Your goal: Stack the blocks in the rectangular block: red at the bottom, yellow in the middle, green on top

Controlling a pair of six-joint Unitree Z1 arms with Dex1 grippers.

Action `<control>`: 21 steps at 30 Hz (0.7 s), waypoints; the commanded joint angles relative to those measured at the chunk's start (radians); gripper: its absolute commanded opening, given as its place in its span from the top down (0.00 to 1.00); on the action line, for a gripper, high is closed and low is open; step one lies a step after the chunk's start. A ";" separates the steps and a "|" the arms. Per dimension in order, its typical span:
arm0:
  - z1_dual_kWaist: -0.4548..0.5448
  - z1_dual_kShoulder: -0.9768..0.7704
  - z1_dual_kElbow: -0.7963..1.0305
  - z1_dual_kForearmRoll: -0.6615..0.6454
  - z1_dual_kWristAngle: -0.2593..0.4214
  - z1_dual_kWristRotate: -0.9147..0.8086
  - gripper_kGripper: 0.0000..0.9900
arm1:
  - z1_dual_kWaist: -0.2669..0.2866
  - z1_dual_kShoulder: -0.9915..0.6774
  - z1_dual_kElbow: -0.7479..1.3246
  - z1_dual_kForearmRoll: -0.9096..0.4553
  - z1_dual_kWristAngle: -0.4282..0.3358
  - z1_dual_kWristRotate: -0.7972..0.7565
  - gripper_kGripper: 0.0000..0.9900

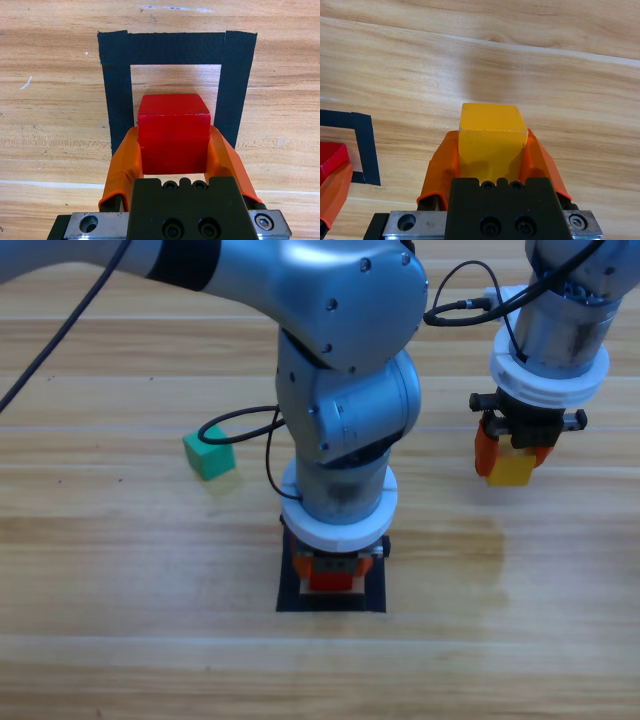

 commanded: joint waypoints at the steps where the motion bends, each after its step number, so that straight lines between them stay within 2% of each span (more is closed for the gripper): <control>1: 0.023 0.033 0.022 -0.011 -0.004 -0.008 0.86 | -0.029 -0.067 0.032 -0.031 0.012 -0.014 1.00; 3: 0.023 0.033 0.022 -0.013 -0.005 -0.009 0.79 | -0.029 -0.069 0.032 -0.031 0.012 -0.014 1.00; 5: 0.023 0.036 0.022 -0.016 -0.005 -0.009 0.68 | -0.029 -0.067 0.032 -0.033 0.010 -0.014 1.00; 12: 0.022 0.035 0.032 -0.017 -0.005 -0.022 0.23 | -0.029 -0.069 0.037 -0.038 0.009 -0.016 1.00; 14: 0.022 0.030 0.039 -0.017 -0.004 -0.026 0.18 | -0.029 -0.069 0.037 -0.038 0.009 -0.014 1.00; 18: 0.022 0.015 0.048 -0.017 -0.001 -0.028 0.18 | -0.029 -0.073 0.040 -0.038 0.009 -0.014 1.00; 21: 0.022 -0.007 0.048 -0.017 0.005 -0.032 0.13 | -0.029 -0.096 0.047 -0.038 0.004 -0.014 1.00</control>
